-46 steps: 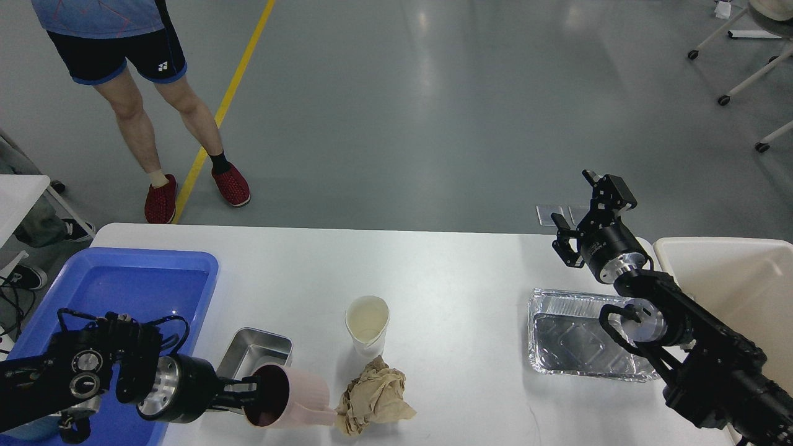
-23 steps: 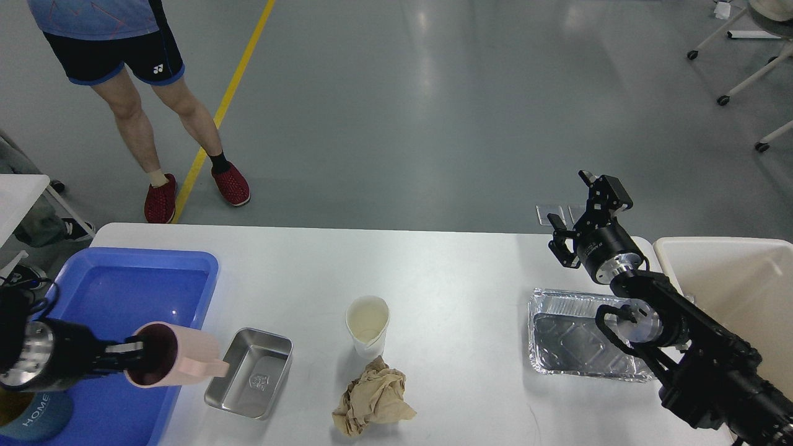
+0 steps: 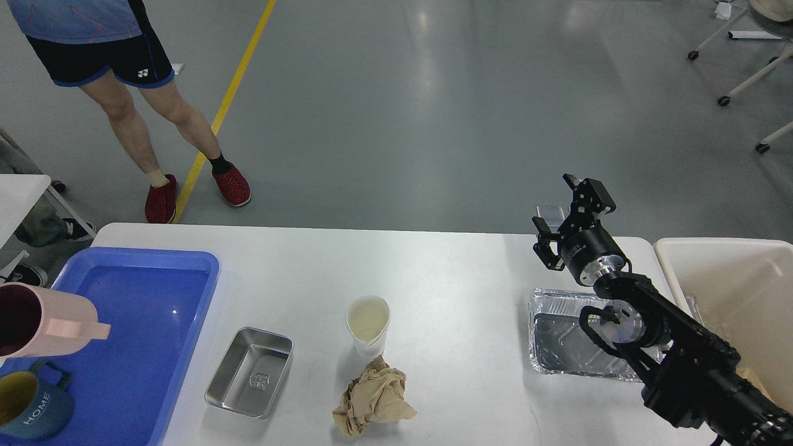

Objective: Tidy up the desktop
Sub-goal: 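Lift the pink mug with the left gripper over the blue bin, then lower the pink mug into the blue bin and open the left gripper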

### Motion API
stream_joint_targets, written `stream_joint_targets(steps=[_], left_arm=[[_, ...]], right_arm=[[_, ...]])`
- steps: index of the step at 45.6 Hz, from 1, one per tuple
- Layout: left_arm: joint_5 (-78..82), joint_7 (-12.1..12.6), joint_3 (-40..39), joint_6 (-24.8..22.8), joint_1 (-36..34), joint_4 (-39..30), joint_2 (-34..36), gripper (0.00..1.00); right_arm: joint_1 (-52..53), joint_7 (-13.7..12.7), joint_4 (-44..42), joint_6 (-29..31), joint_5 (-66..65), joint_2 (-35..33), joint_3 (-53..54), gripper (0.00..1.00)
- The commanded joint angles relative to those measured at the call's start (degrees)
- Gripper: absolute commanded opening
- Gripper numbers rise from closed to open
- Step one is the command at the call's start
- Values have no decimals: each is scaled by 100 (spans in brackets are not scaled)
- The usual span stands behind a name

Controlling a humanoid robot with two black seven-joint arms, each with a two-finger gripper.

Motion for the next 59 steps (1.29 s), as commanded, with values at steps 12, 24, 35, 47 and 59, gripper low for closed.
stream_joint_targets(steps=[12,24,35,47,59], left_arm=[[103,194,873,933,128,468,-1165,2],[103,246,1338,1029,128,1663,-1973,4],[94,246,1558,1196,172,1910,-2413,5],[94,246,1655,1469,541,1927,-2659,6],[76,246,1646,1566,576,1927,-2668,11]], right_arm=[[1,-1,-9,6,2,-33,0,100],[18,-1,-79,6,-7,-15,0,100],[62,-1,-88,6,2,-24,0,100],[53,-1,-132,6,-7,-6,0,100],[53,-1,-132,6,-7,-6,0,100]])
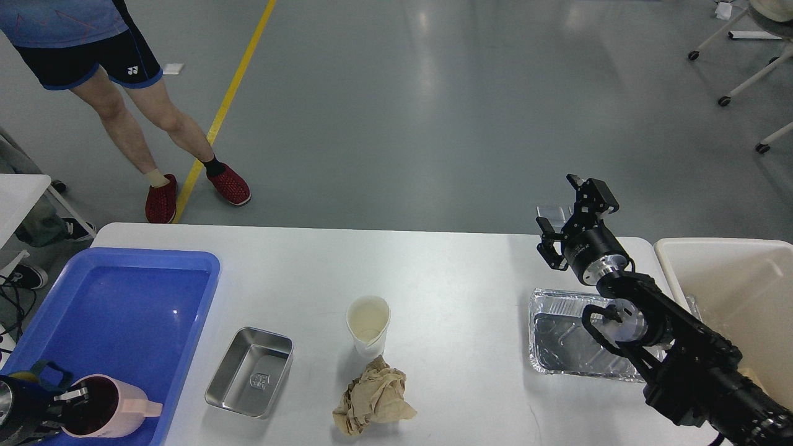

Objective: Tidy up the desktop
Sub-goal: 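Lower the pink mug into the blue bin and open the left gripper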

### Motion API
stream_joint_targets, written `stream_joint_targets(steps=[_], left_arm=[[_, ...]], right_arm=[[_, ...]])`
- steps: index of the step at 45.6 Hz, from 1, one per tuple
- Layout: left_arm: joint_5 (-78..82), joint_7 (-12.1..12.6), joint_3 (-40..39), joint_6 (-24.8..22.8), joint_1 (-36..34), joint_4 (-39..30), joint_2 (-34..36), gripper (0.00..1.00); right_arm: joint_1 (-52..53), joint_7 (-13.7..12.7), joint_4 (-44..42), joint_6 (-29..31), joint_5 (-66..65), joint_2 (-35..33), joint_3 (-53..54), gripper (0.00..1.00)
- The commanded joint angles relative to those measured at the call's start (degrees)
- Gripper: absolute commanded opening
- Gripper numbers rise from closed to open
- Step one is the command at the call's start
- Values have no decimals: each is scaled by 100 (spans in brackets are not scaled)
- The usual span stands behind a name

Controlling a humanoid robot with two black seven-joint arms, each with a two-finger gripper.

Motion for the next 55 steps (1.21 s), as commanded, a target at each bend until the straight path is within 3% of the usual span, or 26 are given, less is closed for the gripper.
stream_joint_targets(steps=[1,4,10,36,40,55], left_arm=[[-22,-6,-8,65,3,-2,-11,13],[-66,-50,-17,74,3,-2,-11,25],[-92,-85,-8,126,3,7,-37,39],[-92,-120,-17,144,-23,-10,42,85],[-110,-155,-17,118,-23,-28,68,96],[-382,-164,-17,126,-23,-46,77,97]], right_arm=[[5,0,7,0,6,8,0,100],[5,0,7,0,-3,-1,0,100],[-13,0,7,0,6,16,0,100],[-13,0,7,0,6,16,0,100],[-13,0,-2,0,-3,16,0,100],[-21,0,-90,0,6,51,0,100]])
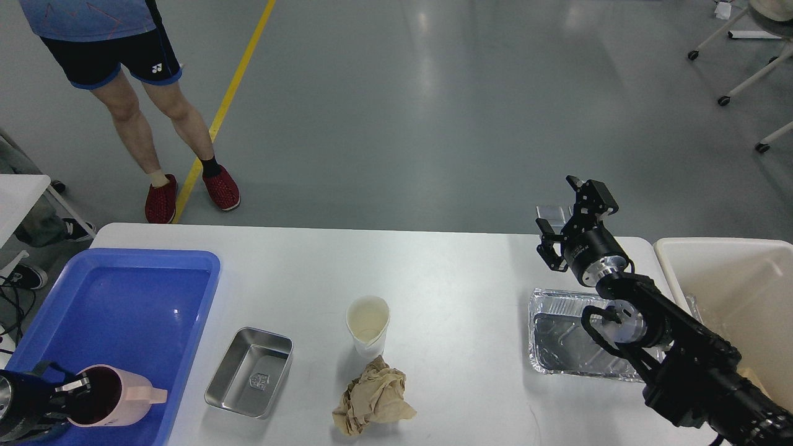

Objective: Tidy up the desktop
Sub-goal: 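Lower the pink mug into the blue bin and open the left gripper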

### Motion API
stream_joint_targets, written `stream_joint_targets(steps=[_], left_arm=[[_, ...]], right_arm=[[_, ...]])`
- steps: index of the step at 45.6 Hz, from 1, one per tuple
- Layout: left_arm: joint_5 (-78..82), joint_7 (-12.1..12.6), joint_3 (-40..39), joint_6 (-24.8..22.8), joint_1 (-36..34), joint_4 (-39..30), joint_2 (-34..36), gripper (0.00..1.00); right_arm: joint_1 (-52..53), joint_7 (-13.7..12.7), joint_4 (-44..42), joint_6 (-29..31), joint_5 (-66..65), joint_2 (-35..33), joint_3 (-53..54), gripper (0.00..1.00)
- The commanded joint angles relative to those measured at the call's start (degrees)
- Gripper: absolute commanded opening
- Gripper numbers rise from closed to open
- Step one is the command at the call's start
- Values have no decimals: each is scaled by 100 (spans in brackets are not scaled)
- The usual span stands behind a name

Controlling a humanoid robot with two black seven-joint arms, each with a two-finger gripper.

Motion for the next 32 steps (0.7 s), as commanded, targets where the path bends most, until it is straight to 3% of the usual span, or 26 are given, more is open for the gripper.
stream_joint_targets(steps=[1,32], left_arm=[[-26,6,13,8,-4,2,0,97],[-26,6,-13,8,-4,-15,36,97]], right_arm=[[-15,0,-35,0,9,34,0,100],[3,9,-35,0,9,78,0,100]])
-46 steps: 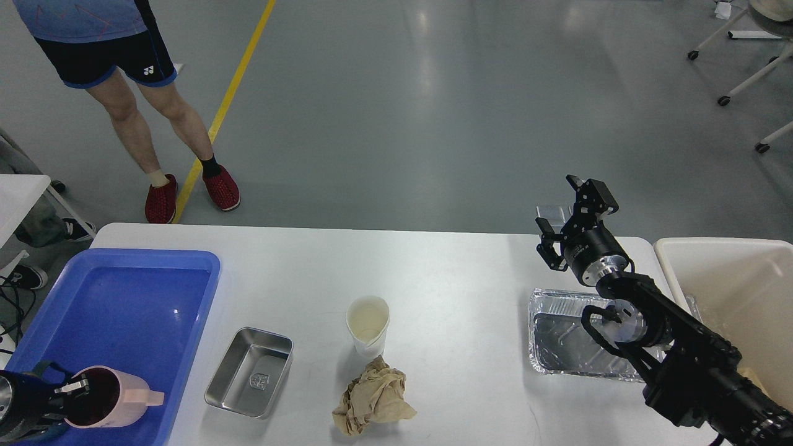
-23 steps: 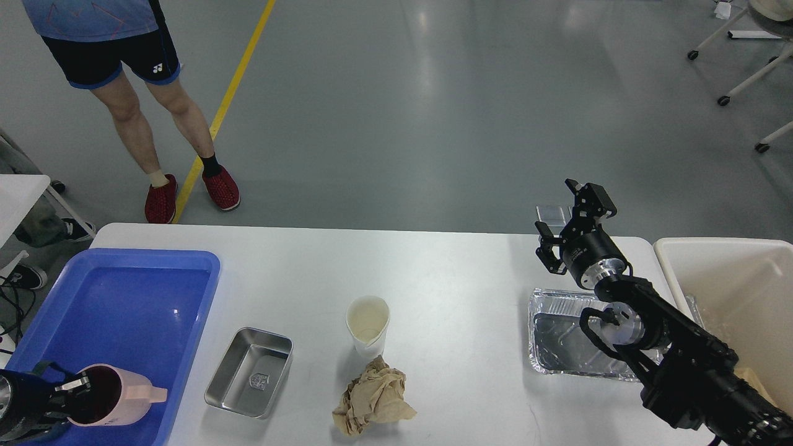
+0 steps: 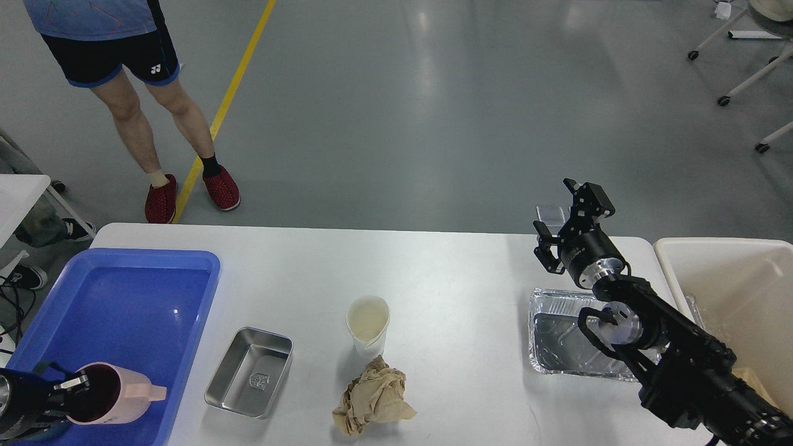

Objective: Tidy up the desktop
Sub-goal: 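Lower the pink mug into the blue bin and open the left gripper, then withdraw the left gripper up from the blue bin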

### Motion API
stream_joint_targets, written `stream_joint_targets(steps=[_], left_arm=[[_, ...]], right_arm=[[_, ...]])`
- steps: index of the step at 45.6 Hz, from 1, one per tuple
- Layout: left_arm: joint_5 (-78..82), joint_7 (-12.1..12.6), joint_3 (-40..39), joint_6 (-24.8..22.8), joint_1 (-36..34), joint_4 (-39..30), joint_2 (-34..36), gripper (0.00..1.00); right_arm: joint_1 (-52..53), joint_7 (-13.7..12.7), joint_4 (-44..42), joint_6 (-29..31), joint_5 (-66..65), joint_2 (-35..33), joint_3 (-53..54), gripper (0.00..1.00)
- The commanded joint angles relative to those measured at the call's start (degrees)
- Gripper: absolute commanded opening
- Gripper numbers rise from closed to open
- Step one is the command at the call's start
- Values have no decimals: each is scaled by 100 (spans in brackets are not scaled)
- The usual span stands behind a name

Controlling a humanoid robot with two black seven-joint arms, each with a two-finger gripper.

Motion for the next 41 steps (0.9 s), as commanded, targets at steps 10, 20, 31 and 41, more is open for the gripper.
stream_joint_targets(steps=[10,20,31,41], left_arm=[[0,1,2,10,7,-2,-4,97],[0,-8,20,10,7,-2,-4,97],[-61,1,-7,-8,-11,-405,189,97],[-96,-8,-24,10,-336,-1443,813,97]], right_arm=[[40,0,84,-4,14,3,0,100],[66,17,655,-4,5,-59,53,100],[84,17,629,-4,5,-59,53,100],[93,9,620,-4,5,-41,53,100]])
